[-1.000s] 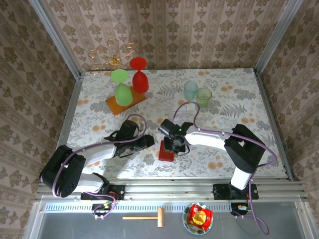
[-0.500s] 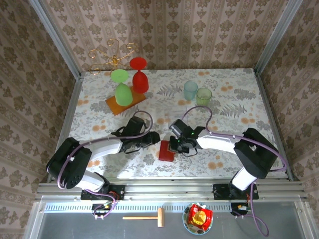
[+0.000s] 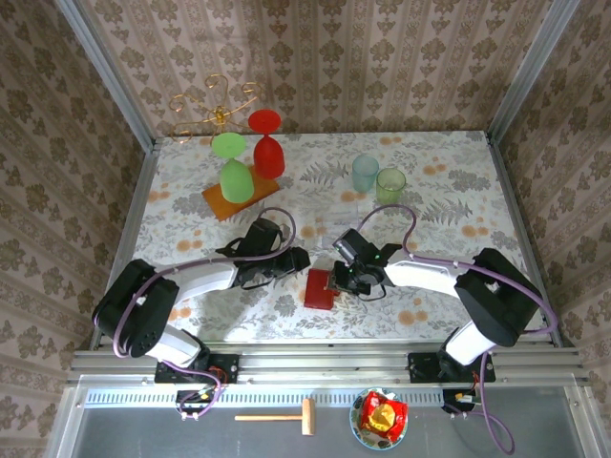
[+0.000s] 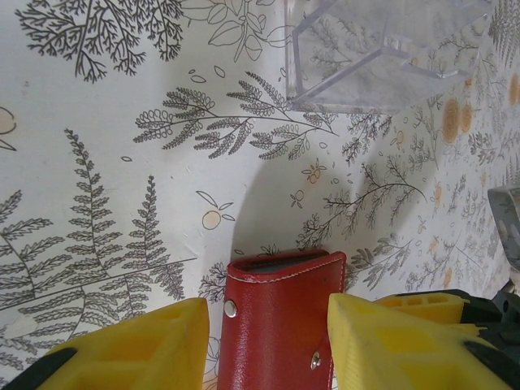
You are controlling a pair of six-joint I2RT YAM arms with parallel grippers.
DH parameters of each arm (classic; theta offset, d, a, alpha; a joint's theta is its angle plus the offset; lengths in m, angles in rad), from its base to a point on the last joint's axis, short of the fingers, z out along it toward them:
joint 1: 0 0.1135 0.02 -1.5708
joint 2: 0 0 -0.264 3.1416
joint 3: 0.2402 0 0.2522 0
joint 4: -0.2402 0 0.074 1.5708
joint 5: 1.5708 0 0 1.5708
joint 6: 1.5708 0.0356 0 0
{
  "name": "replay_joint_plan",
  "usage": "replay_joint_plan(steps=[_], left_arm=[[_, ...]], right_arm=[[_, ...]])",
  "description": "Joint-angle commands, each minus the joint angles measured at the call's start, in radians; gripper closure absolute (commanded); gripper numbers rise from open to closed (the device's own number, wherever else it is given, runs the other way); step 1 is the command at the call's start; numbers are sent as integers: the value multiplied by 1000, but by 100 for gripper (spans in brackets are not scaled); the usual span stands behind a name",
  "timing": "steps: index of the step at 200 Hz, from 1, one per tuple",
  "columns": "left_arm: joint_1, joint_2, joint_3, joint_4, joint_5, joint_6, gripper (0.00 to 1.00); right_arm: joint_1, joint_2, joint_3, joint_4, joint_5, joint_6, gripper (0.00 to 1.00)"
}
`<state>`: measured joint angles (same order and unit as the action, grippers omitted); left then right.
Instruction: Take the credit cards out of the card holder
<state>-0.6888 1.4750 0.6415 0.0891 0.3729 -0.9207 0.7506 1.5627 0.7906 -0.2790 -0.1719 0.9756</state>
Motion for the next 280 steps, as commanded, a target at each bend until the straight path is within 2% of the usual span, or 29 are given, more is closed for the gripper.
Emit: replay_joint_plan(steps=[1,47,114,141,221,280], left_arm=[[-7,10,23,-31,0,5,57],[-5,10,14,-28,1,11,57],[8,-8,9,-28,-8,26,57],[24,-32,2,-34,-12,37,57],[79,-122,-27,-74,-9,63,57],[121,-215,-78,-97,1,77,57]], right_arm=[[-4,-28,19,-113,58,-8,75],[-4,-24,22,-136,66,-4,76],[-4,-88,37,-146,76,-13,91],[-4,-129,50,-148,71,-18,94],[32,-164,181,-219,60,-53,97],[80,-113,250,-204,39,-17,97]])
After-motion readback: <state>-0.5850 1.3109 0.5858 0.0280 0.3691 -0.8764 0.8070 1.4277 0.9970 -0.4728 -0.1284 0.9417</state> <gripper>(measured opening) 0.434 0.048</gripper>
